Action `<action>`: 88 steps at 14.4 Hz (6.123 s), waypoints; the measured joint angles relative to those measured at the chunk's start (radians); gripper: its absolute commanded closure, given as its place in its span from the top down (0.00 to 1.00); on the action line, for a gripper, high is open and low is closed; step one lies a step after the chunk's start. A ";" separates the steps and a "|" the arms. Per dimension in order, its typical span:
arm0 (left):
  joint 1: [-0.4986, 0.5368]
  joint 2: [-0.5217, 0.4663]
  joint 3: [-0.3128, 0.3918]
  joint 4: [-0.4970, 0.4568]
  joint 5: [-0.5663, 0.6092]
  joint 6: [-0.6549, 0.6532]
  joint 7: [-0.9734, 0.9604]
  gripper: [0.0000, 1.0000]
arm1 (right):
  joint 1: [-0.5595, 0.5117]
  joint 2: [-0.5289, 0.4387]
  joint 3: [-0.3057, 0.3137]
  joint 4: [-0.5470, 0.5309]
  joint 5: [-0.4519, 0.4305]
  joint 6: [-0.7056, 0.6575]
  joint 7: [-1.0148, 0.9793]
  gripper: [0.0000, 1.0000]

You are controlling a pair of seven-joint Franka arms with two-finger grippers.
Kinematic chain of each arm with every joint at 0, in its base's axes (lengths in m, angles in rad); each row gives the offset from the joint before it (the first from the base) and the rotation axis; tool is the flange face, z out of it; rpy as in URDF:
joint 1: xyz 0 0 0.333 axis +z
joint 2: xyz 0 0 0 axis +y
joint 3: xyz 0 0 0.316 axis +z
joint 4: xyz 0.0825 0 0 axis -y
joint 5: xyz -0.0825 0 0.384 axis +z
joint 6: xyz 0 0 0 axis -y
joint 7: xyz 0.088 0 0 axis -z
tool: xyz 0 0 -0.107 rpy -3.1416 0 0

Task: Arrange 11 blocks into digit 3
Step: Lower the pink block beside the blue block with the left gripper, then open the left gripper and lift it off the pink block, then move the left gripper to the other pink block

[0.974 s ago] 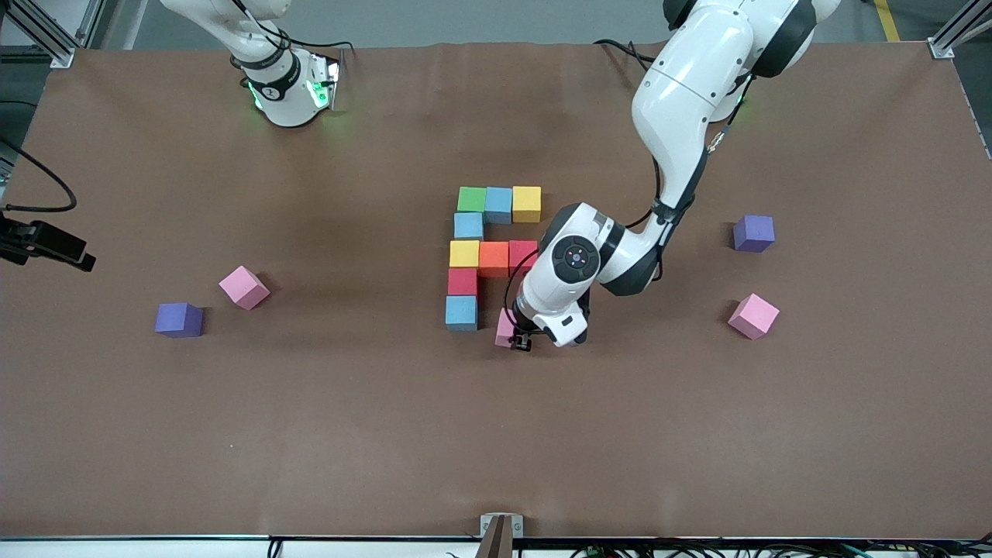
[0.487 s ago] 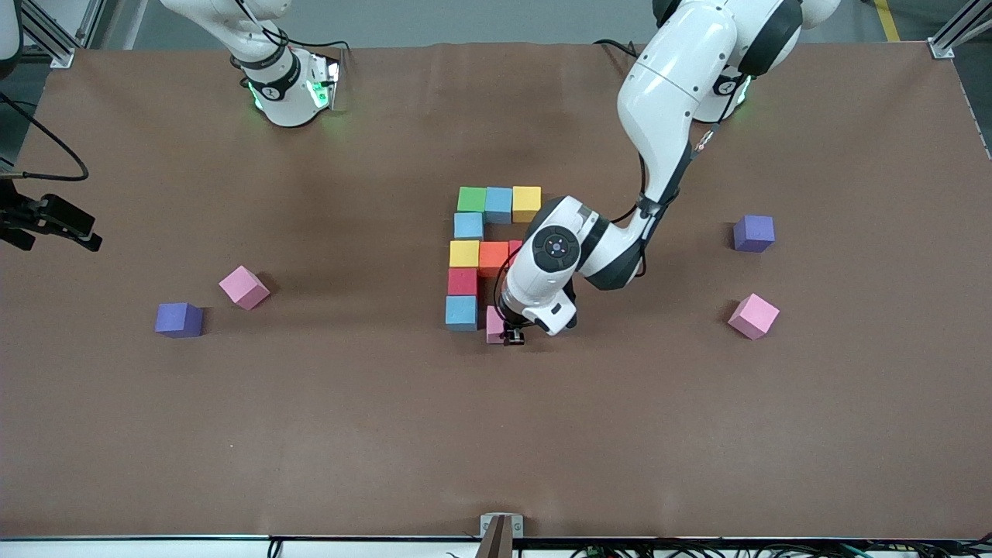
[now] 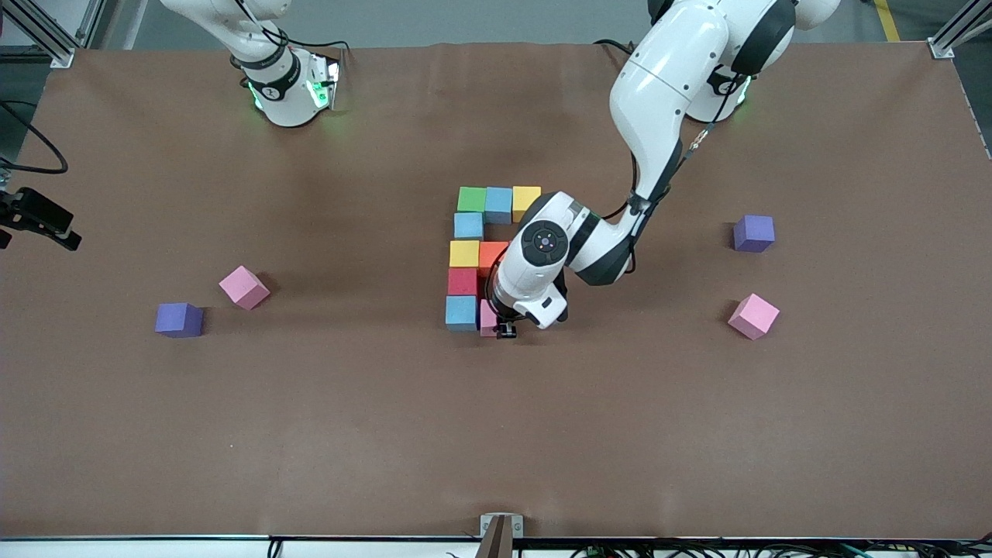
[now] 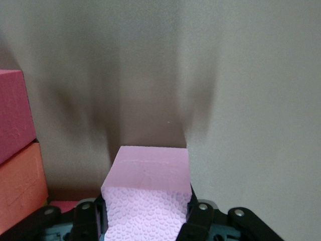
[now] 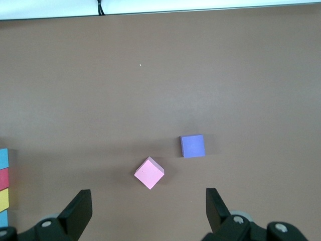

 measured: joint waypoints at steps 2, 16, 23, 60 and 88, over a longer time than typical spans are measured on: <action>-0.001 0.002 0.000 0.001 0.000 0.000 0.000 0.39 | 0.000 0.000 0.001 0.008 -0.001 -0.005 0.041 1.00; -0.008 0.002 0.001 0.005 0.001 -0.025 0.000 0.39 | 0.034 0.000 -0.025 0.019 -0.022 -0.042 0.034 1.00; -0.011 0.005 0.002 0.010 0.001 -0.030 0.001 0.40 | 0.038 0.000 -0.020 0.020 -0.022 -0.041 0.024 1.00; -0.018 -0.062 0.005 0.074 0.062 -0.160 0.033 1.00 | 0.036 0.009 -0.029 0.020 -0.024 -0.039 0.023 1.00; 0.739 -0.410 0.022 -0.563 0.158 -0.044 1.392 1.00 | 0.038 0.010 -0.026 0.020 -0.024 -0.028 0.023 1.00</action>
